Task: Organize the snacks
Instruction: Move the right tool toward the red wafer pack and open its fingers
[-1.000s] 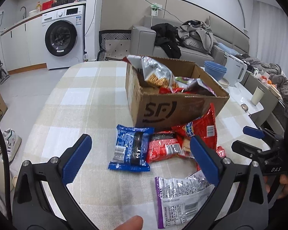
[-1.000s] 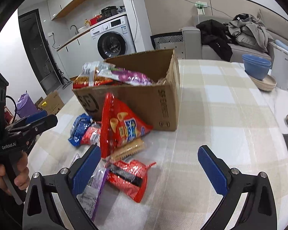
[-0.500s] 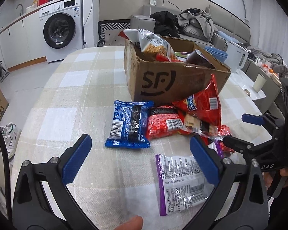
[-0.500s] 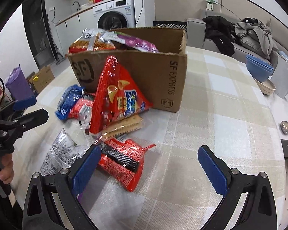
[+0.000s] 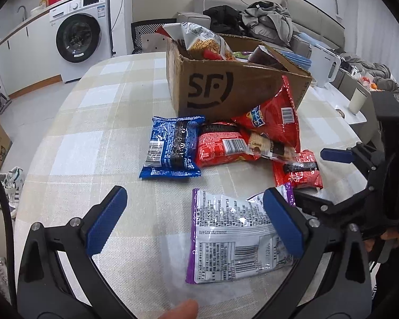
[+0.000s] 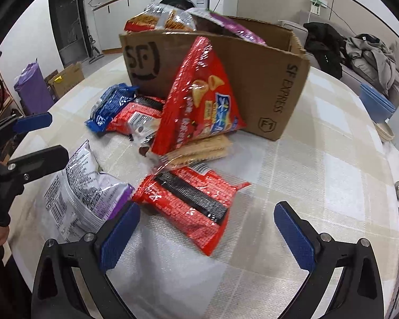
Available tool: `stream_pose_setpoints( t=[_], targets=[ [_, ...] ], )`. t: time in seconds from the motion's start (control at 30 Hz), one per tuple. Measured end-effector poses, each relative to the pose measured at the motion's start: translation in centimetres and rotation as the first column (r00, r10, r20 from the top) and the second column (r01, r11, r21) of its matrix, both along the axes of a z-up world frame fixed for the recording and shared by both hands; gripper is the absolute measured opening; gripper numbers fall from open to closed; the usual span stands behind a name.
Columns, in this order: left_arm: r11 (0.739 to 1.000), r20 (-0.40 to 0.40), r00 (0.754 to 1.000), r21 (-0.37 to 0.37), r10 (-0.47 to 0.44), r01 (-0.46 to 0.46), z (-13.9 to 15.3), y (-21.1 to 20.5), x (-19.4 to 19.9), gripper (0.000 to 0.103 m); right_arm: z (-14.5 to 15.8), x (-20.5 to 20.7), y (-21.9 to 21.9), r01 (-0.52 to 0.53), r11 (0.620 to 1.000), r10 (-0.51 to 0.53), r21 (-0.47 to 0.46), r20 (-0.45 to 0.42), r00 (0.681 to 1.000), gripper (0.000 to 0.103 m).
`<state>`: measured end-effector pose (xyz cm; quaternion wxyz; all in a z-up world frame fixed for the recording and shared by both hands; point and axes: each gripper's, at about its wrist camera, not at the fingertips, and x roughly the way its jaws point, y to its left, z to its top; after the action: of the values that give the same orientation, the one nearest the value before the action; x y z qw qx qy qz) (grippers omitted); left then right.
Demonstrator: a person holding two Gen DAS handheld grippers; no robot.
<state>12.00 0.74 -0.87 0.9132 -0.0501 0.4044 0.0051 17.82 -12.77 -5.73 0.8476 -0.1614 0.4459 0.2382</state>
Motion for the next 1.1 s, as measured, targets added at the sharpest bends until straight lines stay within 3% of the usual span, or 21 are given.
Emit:
stream_pose_setpoints(
  t=[0.17, 0.5, 0.93, 1.0, 1.1],
  targets=[
    [1.0, -0.001, 1.0, -0.003, 0.01, -0.01, -0.1, 0.4, 0.1, 0.102, -0.9, -0.5, 1.1, -0.011, 1.0, 0.011, -0.016, 0.007, 1.0, 0.103],
    [1.0, -0.004, 1.0, 0.001, 0.013, -0.013, -0.4, 0.6, 0.1, 0.102, -1.2, 0.8, 0.7, 0.074, 0.997, -0.074, 0.015, -0.018, 0.997, 0.103],
    [1.0, -0.006, 1.0, 0.008, 0.015, -0.015, -0.5, 0.7, -0.1, 0.102, -1.0, 0.5, 0.0, 0.05, 0.999, -0.05, 0.01, -0.038, 0.998, 0.102],
    [1.0, -0.008, 1.0, 0.008, 0.013, -0.013, -0.5, 0.8, -0.1, 0.102, -0.9, 0.3, 0.1, 0.045, 0.999, -0.044, 0.012, -0.038, 0.998, 0.101],
    [1.0, -0.008, 1.0, 0.008, 0.01, -0.01, -0.6, 0.6, -0.2, 0.102, -0.6, 0.0, 0.1, 0.042, 0.999, -0.041, 0.014, -0.027, 0.999, 0.088]
  ],
)
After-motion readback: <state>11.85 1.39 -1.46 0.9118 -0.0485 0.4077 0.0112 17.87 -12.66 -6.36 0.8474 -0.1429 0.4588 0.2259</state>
